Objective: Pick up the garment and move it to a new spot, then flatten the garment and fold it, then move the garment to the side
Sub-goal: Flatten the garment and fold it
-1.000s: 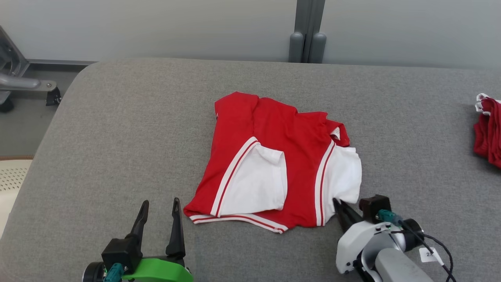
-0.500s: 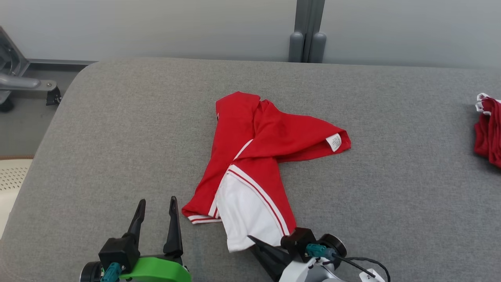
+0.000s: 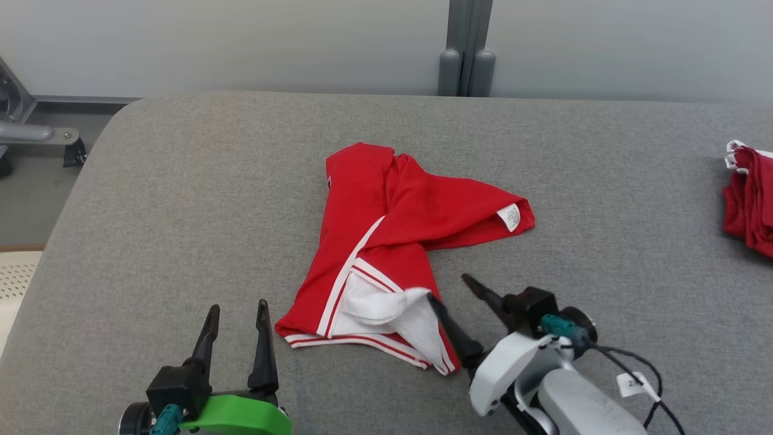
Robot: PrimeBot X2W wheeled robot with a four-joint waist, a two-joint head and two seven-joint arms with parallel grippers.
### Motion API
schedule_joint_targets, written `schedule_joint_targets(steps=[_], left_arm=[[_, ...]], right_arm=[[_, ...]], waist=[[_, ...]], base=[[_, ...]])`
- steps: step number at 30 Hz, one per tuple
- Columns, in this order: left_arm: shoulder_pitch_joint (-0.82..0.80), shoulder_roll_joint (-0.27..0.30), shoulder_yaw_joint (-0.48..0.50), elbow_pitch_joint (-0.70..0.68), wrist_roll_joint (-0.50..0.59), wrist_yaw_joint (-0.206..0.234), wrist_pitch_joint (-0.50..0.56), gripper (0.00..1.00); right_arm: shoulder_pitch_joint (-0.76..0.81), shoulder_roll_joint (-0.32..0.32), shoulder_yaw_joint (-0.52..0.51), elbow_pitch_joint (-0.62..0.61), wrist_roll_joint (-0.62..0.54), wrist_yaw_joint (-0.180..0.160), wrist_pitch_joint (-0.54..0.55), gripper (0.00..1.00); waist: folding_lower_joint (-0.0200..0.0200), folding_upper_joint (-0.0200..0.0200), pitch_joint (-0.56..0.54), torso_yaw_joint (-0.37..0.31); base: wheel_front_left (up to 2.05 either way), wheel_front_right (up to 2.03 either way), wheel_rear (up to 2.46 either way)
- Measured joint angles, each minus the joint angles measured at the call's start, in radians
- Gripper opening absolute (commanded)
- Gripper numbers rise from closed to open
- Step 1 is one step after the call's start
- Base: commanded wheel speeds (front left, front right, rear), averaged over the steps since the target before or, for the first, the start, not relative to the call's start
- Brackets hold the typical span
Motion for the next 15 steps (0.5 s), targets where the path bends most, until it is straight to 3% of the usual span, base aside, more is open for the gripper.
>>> schedule_joint_targets(steps=[9,15], left_arm=[[-0.002,-0.002,-0.008,-0.008,0.000,-0.002,0.000,1.00],[-0.022,-0.005,-0.022,-0.012,0.002,-0.008,0.000,1.00]], right_arm=[[-0.059,-0.078,-0.281,-0.005,-0.115,0.000,0.011,1.00],[-0.152,-0.113,-0.384,0.116,-0.197,0.000,0.089,1.00]], waist=[[0.0000,0.0000,0.014,0.021],[0.0000,0.0000,0.042,0.054]], base=[[0.00,0.00,0.00],[0.00,0.00,0.00]])
